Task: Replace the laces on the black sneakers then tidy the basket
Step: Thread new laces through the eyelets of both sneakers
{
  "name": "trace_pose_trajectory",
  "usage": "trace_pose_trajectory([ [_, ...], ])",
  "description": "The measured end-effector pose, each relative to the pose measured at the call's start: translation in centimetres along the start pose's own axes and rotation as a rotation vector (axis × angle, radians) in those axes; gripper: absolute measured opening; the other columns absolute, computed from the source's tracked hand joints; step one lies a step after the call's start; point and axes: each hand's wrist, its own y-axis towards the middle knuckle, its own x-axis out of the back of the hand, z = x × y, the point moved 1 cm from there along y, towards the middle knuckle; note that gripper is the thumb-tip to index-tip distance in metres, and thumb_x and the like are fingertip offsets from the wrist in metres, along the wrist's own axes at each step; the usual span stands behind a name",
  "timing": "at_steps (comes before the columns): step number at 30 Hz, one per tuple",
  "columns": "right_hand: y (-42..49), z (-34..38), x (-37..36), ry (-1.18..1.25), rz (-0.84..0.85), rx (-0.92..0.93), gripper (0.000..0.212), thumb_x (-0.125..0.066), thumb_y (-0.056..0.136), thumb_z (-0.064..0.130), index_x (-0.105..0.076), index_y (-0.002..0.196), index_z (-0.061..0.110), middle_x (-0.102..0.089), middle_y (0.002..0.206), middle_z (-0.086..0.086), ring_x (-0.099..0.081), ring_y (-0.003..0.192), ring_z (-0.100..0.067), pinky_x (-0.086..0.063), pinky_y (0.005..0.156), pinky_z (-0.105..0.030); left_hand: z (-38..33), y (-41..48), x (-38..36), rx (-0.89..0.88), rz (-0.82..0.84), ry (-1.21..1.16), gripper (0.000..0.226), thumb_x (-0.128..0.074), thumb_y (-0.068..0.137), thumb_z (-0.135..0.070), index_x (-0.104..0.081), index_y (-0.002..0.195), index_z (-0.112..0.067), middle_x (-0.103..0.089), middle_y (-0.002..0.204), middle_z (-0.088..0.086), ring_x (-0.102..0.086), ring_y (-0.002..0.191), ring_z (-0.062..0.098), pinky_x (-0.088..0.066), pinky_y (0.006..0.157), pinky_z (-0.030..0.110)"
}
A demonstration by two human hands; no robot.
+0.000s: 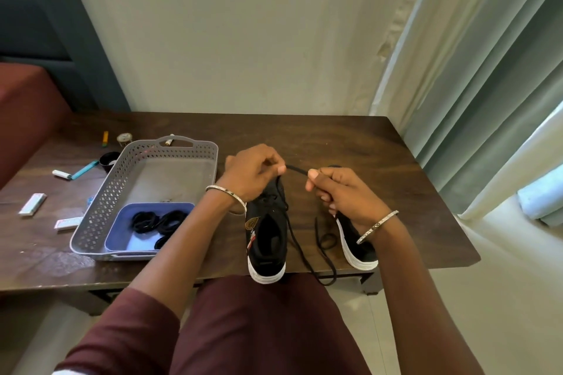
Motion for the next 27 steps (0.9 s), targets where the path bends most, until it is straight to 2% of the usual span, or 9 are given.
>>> trace_pose_trajectory([
  [3, -0.6, -0.7, 1.3, 0.068, -0.037, 0.007, 0.035, -0.047, 0.104, 0.031, -0.065, 0.083, 0.009, -0.038, 0.054, 0.006, -0.031, 0.047, -0.008, -0.030, 0.044, -0.018, 1.3, 0.0, 1.1, 0.135, -0.198, 0.142, 0.016, -0.059, 0.096, -0.034, -0.054, 0.082, -0.041, -0.053, 0.096, -0.015, -0.055, 0.089, 0.009, -0.046, 0.092, 0.044],
  [6, -1.4, -1.7, 2.1, 0.186, -0.061, -0.034, 0.033, -0.048, 0.103, 0.031, -0.065, 0.087, 0.008, -0.040, 0.057, 0.004, -0.032, 0.049, -0.008, -0.031, 0.047, -0.018, 1.7, 0.3, 2.1, 0.195, -0.289, 0.173, 0.007, -0.058, 0.097, -0.026, -0.059, 0.091, -0.027, -0.053, 0.095, -0.008, -0.056, 0.087, 0.015, -0.048, 0.083, 0.037],
  [10, -1.9, -3.1, 1.7, 0.357, -0.066, -0.102, 0.029, -0.047, 0.104, 0.027, -0.067, 0.105, 0.006, -0.052, 0.066, 0.000, -0.042, 0.055, -0.009, -0.035, 0.053, -0.020, 2.2, 1.0, 1.6, 0.222, -0.347, -0.003, 0.009, -0.052, 0.101, -0.024, -0.057, 0.093, -0.024, -0.066, 0.079, -0.012, -0.065, 0.079, 0.011, -0.050, 0.066, 0.028],
  [12, -1.9, -3.5, 0.9, 0.455, -0.067, -0.138, 0.026, -0.045, 0.104, 0.023, -0.063, 0.111, 0.006, -0.066, 0.079, -0.003, -0.053, 0.061, -0.011, -0.041, 0.057, -0.021, 2.5, 1.3, 1.0, 0.144, -0.300, -0.126, 0.012, -0.050, 0.101, -0.018, -0.059, 0.101, -0.026, -0.070, 0.090, -0.015, -0.068, 0.086, 0.006, -0.058, 0.077, 0.033],
  [16, -0.4, -4.3, -0.9, 0.586, -0.098, -0.210, 0.021, -0.046, 0.104, 0.023, -0.061, 0.105, 0.008, -0.074, 0.107, -0.013, -0.071, 0.079, -0.014, -0.051, 0.065, -0.022, 3.1, 0.6, -0.6, 0.162, -0.089, -0.143, 0.038, -0.050, 0.101, -0.011, -0.046, 0.136, -0.023, -0.062, 0.124, -0.010, -0.060, 0.110, 0.007, -0.047, 0.096, 0.028],
  [18, 0.7, -5.0, -1.9, 0.566, -0.169, -0.211, 0.021, -0.053, 0.101, 0.025, -0.067, 0.099, 0.009, -0.076, 0.103, -0.008, -0.069, 0.083, -0.012, -0.050, 0.068, -0.023, 4.5, -0.4, -1.9, 0.294, -0.004, -0.088, 0.036, -0.054, 0.099, -0.016, -0.050, 0.133, -0.026, -0.062, 0.124, -0.005, -0.060, 0.112, 0.013, -0.049, 0.098, 0.036],
  [21, 2.1, -6.0, -3.1, 0.408, -0.325, -0.206, 0.021, -0.064, 0.095, 0.031, -0.076, 0.093, 0.015, -0.072, 0.080, 0.011, -0.052, 0.064, 0.000, -0.041, 0.065, -0.021, 6.8, -2.7, -3.6, 0.446, 0.204, 0.033, 0.026, -0.066, 0.092, -0.025, -0.062, 0.118, -0.030, -0.067, 0.115, -0.005, -0.064, 0.105, 0.015, -0.051, 0.095, 0.033],
  [24, 3.5, -6.7, -4.2, 0.456, -0.375, -0.209, 0.024, -0.066, 0.094, 0.030, -0.075, 0.085, 0.009, -0.063, 0.069, 0.004, -0.049, 0.056, -0.002, -0.042, 0.056, -0.018, 7.6, -4.3, -5.6, 0.463, 0.313, 0.042, 0.056, -0.080, 0.080, -0.031, -0.058, 0.130, -0.022, -0.064, 0.124, -0.003, -0.062, 0.109, 0.017, -0.049, 0.097, 0.033],
  [27, 4.8, -6.9, -5.5, 0.530, -0.336, -0.185, 0.017, -0.066, 0.094, 0.016, -0.069, 0.088, 0.000, -0.069, 0.073, -0.009, -0.064, 0.062, -0.011, -0.054, 0.059, -0.020, 7.6, -4.7, -7.6, 0.454, 0.235, 0.091, 0.070, -0.082, 0.075, -0.038, -0.052, 0.136, -0.022, -0.060, 0.130, -0.001, -0.059, 0.118, 0.021, -0.050, 0.099, 0.040],
])
